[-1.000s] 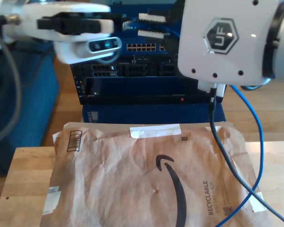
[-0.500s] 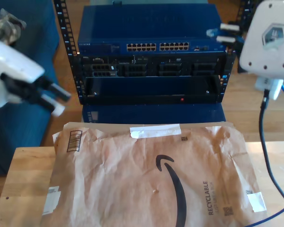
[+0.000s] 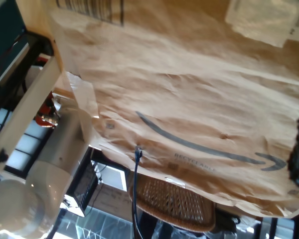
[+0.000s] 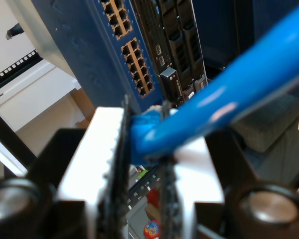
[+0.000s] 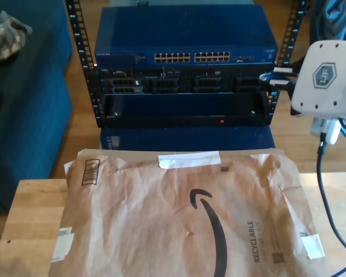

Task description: Grab the cable and plug it in

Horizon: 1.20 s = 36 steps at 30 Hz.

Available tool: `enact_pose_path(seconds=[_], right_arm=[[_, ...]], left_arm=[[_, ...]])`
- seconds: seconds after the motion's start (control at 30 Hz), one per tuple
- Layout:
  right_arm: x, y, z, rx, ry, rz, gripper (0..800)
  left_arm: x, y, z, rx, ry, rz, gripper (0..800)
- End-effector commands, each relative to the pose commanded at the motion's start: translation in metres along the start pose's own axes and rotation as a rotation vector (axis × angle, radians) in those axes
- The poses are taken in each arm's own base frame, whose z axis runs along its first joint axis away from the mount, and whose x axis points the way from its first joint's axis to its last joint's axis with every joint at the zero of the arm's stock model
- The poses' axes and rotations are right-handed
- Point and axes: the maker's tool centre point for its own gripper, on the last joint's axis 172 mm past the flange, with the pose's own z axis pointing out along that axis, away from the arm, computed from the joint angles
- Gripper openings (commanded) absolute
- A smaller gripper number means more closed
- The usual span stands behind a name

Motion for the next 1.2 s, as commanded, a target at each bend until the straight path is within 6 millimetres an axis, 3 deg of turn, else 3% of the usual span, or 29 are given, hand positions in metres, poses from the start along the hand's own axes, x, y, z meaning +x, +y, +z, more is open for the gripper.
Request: enact_pose_path(seconds=[0.17, 0.4, 0.53, 0.6, 0.7, 0.77, 1.2], right_arm=[[0.008, 0.013, 0.006, -0.023, 0.012, 0.006, 2], [0.014, 0.022, 0.013, -0.041, 0.021, 0.013, 2], [0.02, 0.029, 0.016, -0.054, 0.028, 0.02, 2], [0.026, 0.038, 0.019, -0.069, 0.037, 0.026, 2], [0.028, 0.043, 0.021, -0.076, 0.04, 0.028, 2], [0.028, 0.042, 0.021, -0.075, 0.039, 0.029, 2], [0.033, 0.046, 0.033, -0.096, 0.054, 0.037, 2]], left_arm=[[0.044, -0.064, 0.026, 0.075, 0.012, -0.018, 798], [0.062, -0.132, 0.073, 0.068, -0.094, -0.036, 799], [0.059, -0.16, 0.103, 0.079, -0.136, -0.009, 798], [0.067, -0.167, 0.118, 0.087, -0.14, -0.004, 799], [0.096, -0.175, 0.145, 0.074, -0.1, -0.028, 799], [0.101, -0.178, 0.158, 0.058, -0.108, -0.018, 798], [0.109, -0.184, 0.183, -0.029, -0.118, 0.073, 798]])
